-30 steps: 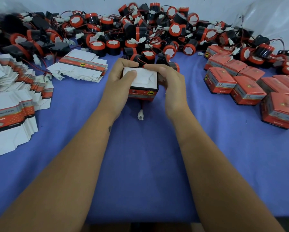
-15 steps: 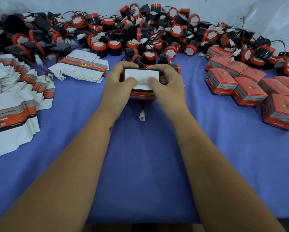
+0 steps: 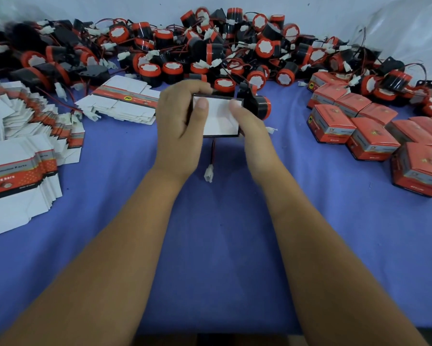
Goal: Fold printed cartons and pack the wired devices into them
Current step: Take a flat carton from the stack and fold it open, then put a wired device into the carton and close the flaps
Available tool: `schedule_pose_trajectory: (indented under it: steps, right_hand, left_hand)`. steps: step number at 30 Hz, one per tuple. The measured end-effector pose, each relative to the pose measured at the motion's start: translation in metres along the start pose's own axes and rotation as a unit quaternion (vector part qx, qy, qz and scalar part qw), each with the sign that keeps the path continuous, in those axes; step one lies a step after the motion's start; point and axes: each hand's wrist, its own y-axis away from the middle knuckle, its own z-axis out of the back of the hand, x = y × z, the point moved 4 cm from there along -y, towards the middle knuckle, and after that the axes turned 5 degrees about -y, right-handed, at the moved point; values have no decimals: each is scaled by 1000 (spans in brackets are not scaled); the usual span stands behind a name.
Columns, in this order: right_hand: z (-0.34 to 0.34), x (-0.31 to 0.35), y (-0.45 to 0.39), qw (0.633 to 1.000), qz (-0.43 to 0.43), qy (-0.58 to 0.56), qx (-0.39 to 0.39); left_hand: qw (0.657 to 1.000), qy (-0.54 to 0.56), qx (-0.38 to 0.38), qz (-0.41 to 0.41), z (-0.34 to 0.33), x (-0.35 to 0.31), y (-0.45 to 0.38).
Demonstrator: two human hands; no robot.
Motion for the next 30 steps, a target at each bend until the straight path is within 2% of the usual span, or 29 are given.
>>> schedule_pose_trajectory:
  steps: [2, 5, 6, 7, 9, 11, 14, 18, 20, 23, 25, 27, 30]
  right_hand:
    - [1, 5, 1, 997, 67, -7, 30]
    - [6, 8, -2, 992, 122, 18, 17]
    - [5, 8, -2, 990, 134, 39, 15]
    - [5, 8, -2, 988, 142, 56, 17]
    - [4, 5, -3, 985, 152, 75, 21]
    - [4, 4, -3, 983, 161, 88, 19]
    - [4, 0, -4, 984, 152, 94, -3]
    - [16, 0, -7, 964, 173, 153, -131]
    - [24, -2, -10, 949, 167, 199, -179]
    - [31, -4, -14, 938, 126, 259, -193]
    - [32, -4, -16, 907, 100, 356, -201]
    - [32, -4, -14, 849, 61, 481, -208]
    - [29, -1, -10, 795, 51, 570, -200]
  left_hand:
    - [998, -50, 22, 36, -6, 5, -1]
    - [966, -62, 13, 252, -9, 24, -8]
    - [951, -50, 18, 304, -10, 32, -7]
    - [946, -41, 41, 320, -9, 37, -5]
    - [944, -22, 98, 313, -8, 43, 1]
    - [936, 34, 97, 336, -6, 44, 2]
    - [923, 116, 3, 367, 1, 43, -4]
    - [885, 186, -133, 404, 15, 52, 0]
    - [880, 181, -164, 408, 18, 53, 0]
    - [892, 160, -164, 391, 16, 50, -2]
    - [898, 150, -158, 383, 15, 50, -2]
    - [900, 147, -149, 382, 13, 51, -1]
    - [906, 134, -134, 379, 9, 52, 0]
